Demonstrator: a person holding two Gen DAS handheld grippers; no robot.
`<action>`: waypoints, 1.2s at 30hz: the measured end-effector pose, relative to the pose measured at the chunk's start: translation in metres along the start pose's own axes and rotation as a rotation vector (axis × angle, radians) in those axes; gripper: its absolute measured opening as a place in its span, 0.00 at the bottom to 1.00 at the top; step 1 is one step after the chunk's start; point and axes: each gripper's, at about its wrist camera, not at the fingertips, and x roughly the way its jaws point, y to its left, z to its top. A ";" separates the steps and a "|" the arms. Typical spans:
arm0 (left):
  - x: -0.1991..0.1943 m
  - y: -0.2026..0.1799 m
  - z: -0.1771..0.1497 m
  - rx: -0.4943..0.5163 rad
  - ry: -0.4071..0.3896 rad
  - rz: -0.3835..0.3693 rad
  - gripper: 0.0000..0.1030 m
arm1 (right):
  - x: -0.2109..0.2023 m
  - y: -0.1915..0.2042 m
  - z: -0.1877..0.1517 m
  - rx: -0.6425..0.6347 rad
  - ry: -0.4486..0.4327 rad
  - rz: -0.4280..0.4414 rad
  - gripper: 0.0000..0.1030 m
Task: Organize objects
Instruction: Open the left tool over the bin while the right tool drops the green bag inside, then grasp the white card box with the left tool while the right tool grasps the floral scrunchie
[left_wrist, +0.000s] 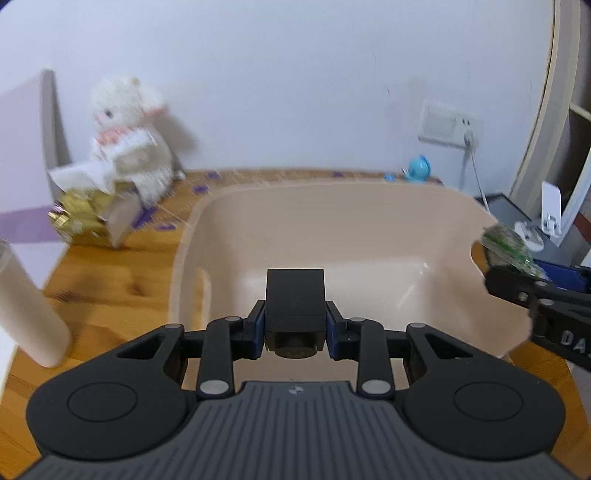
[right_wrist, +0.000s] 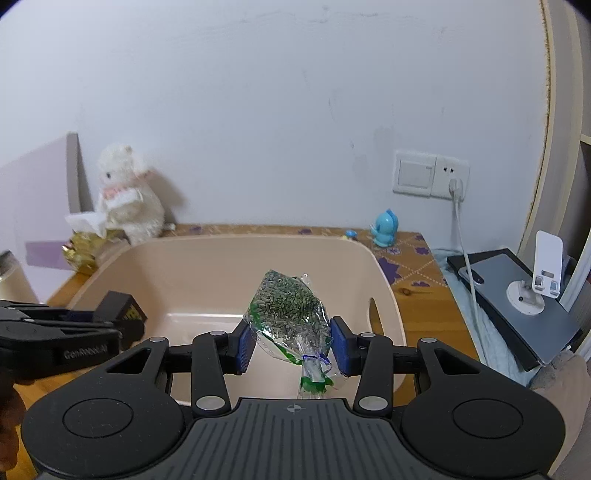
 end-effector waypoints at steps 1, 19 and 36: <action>0.008 -0.003 -0.001 0.005 0.019 0.002 0.33 | 0.006 0.001 -0.001 -0.007 0.012 -0.006 0.39; -0.009 -0.016 -0.009 0.121 -0.020 0.101 0.87 | -0.004 0.002 -0.009 -0.029 0.009 -0.027 0.79; -0.077 0.019 -0.047 0.088 -0.035 0.118 0.92 | -0.059 -0.008 -0.047 -0.060 0.024 -0.043 1.00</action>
